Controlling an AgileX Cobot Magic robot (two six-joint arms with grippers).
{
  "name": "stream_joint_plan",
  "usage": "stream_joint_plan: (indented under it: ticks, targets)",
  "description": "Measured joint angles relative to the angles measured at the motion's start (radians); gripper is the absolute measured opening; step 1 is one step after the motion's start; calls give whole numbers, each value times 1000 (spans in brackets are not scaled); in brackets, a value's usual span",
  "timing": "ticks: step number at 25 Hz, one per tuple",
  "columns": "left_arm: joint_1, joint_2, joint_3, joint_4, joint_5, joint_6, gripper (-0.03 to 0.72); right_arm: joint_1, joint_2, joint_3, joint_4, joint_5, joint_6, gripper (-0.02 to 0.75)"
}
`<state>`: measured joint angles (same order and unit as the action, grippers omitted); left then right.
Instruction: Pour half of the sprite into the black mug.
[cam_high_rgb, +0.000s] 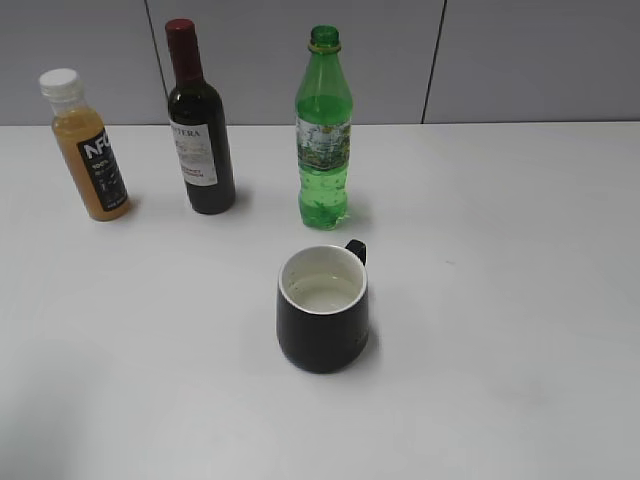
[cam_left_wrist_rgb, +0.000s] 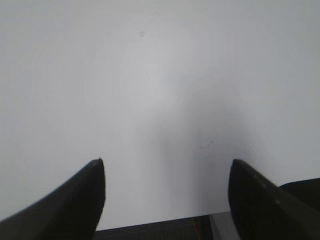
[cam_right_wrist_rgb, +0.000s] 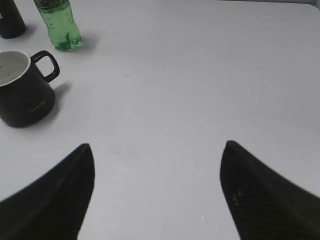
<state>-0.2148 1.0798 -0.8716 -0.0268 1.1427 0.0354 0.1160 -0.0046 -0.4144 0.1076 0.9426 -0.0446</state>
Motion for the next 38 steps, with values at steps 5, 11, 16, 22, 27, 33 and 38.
stream_joint_plan:
  ticks: [5, 11, 16, 22, 27, 33, 38]
  targets:
    - [0, -209, 149, 67, -28, -45, 583, 0, 0, 0, 0, 0, 0, 592]
    - [0, -446, 276, 73, -34, -51, 583, 0, 0, 0, 0, 0, 0, 593]
    - [0, -636, 338, 40, -83, -45, 583, 0, 0, 0, 0, 0, 0, 593]
    - [0, -841, 357, 18, -104, -6, 583, 0, 0, 0, 0, 0, 0, 592]
    - [0, -1011, 358, 13, -104, -4, 583, 0, 0, 0, 0, 0, 0, 592]
    - [0, -1085, 367, 8, -97, 4, 583, 0, 0, 0, 1, 0, 0, 593]
    - [0, -1086, 368, 5, -97, 7, 583, 0, 0, 0, 1, 0, 0, 593]
